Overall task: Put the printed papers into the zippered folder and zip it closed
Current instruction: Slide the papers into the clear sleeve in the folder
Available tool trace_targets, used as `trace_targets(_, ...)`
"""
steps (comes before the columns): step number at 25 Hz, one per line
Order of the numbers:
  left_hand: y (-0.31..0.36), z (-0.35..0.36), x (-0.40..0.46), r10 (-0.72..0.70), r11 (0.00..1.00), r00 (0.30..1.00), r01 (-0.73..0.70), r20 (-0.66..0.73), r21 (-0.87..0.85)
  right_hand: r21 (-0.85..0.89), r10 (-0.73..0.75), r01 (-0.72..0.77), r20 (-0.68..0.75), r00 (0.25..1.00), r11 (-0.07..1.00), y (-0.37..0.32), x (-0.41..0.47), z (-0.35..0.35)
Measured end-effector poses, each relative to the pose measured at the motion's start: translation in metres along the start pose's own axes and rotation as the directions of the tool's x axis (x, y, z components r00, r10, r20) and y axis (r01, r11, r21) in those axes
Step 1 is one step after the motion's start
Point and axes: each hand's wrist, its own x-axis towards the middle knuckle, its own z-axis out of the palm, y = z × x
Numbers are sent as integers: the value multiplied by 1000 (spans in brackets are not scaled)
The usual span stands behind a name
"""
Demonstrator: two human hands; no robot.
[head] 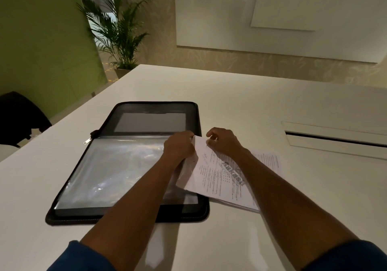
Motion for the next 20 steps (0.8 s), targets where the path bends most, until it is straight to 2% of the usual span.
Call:
trace_targets(3,-2,2,2,-11,1000,999,10,-34,-22,-11,-6,6,25,1000,1000,-4,20,10)
trace_targets(8,-2,2,8,-175,982,979,166,-104,-91,62,-69,68,7,998,996,-4,33,16)
trace_targets(12,1,0,7,-247,965,958,229,-143,-131,111,-81,84,-29,996,990,-4,35,19)
trace_targets(17,8,-6,-1,-259,964,939,238,-227,-115,141,-146,140,36,989,980,-7,38,19)
trace_targets(20,10,-11,-2,-273,958,936,244,-223,-149,126,-160,151,68,985,980,-11,40,18)
